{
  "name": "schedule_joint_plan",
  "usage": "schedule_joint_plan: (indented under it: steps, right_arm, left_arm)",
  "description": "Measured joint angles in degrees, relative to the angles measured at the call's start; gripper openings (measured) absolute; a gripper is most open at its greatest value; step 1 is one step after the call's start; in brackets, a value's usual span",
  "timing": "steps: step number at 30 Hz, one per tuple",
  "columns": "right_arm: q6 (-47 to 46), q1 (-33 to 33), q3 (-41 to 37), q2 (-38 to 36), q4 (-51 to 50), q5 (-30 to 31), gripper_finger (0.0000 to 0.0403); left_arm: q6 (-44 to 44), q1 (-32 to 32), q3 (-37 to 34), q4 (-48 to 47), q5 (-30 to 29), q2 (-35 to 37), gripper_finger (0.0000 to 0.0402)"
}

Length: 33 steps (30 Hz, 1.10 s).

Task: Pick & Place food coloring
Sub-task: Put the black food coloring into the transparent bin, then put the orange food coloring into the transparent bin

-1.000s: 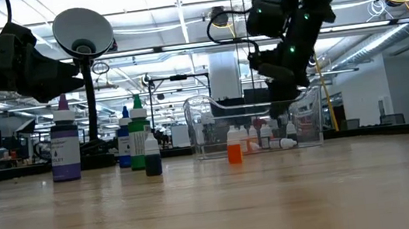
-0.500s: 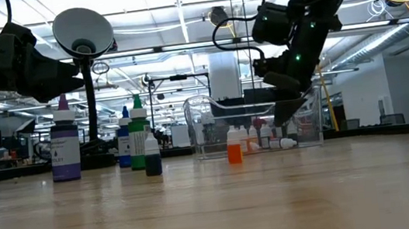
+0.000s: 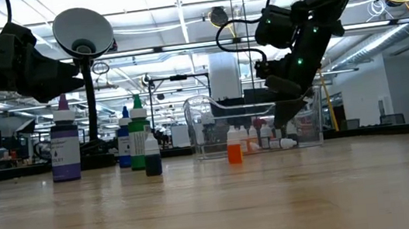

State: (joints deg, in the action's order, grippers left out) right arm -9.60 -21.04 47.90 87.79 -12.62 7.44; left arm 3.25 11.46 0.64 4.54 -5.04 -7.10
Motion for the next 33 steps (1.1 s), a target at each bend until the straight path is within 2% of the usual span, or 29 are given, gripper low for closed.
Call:
schedule_joint_plan:
  steps: [3, 7, 14, 20, 23, 27, 29, 33]
  right_arm:
    - [-0.2, 0.0, -0.1, 0.1, 0.8, -0.2, 0.0118]
    - [-0.2, 0.1, -0.2, 0.2, 2.1, -0.3, 0.0143]
    - [-0.2, 0.1, -0.2, -0.6, 3.0, -0.2, 0.0151]
    - [-0.2, 1.0, -0.2, -5.6, 4.9, -0.2, 0.0150]
    - [-1.4, 3.7, -0.1, -8.6, 10.1, -0.4, 0.0145]
    - [-0.3, 9.5, -0.1, -10.5, 20.8, -8.3, 0.0144]
    - [1.9, 14.0, 0.2, -10.1, 24.4, -9.3, 0.0145]
    - [8.8, 22.1, 4.0, -5.0, 19.3, -7.4, 0.0145]
  left_arm:
    - [0.0, 0.0, 0.0, 0.0, 0.0, 0.0, 0.0296]
    - [0.0, 0.0, 0.0, 0.0, 0.0, 0.0, 0.0296]
    - [0.0, 0.0, 0.0, 0.0, 0.0, 0.0, 0.0296]
    - [0.0, 0.0, 0.0, 0.0, 0.0, 0.0, 0.0296]
    - [0.0, 0.0, 0.0, 0.0, 0.0, 0.0, 0.0296]
    - [0.0, 0.0, 0.0, 0.0, 0.0, 0.0, 0.0296]
    - [0.0, 0.0, 0.0, 0.0, 0.0, 0.0, 0.0296]
    - [0.0, 0.0, 0.0, 0.0, 0.0, 0.0, 0.0296]
